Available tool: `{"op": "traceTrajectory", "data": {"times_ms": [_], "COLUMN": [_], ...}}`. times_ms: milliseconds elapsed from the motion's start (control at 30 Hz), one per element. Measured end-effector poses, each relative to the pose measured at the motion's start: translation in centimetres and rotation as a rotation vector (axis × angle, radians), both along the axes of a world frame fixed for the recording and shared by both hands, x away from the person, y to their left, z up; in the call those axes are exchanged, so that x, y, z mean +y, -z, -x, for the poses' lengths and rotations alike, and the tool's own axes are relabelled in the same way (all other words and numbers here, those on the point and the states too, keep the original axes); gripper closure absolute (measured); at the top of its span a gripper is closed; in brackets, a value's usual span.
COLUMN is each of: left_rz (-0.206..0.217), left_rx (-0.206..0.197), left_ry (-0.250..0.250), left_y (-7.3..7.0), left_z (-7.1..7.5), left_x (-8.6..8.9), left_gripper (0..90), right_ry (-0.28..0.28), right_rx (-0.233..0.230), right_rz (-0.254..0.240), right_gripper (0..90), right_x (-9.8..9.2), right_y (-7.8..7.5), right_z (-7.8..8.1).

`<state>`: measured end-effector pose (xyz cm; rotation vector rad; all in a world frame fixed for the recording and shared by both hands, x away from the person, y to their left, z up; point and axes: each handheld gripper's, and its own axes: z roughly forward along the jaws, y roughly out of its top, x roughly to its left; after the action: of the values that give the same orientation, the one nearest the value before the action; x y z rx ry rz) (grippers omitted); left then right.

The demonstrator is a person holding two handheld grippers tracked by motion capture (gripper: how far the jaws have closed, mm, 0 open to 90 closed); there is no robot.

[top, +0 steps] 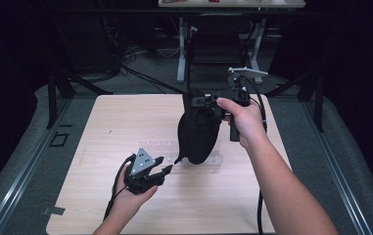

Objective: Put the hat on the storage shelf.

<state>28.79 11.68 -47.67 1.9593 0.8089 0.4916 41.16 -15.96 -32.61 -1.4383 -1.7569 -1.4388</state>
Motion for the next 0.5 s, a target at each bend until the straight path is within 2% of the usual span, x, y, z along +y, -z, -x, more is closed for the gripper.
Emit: {"op": "traceTrajectory", "data": {"times_ms": [300, 500], "left_rz": [-0.014, -0.036], "left_rx": [-0.016, -0.030], "left_ry": [0.043, 0.047], "left_y": [-0.6, -0.8], "left_z": [-0.3, -0.6], "left_x": [-2.1, -2.9], "left_gripper": [65.5, 72.7], "right_ry": [0.002, 0.003], "right_rx": [-0.001, 0.000], "right_rz": [-0.006, -0.009], "right_gripper": [88.4, 88.3], "right_x": [0.4, 0.5], "right_y": [0.0, 0.1], "right_z": [0.0, 0.0]}}
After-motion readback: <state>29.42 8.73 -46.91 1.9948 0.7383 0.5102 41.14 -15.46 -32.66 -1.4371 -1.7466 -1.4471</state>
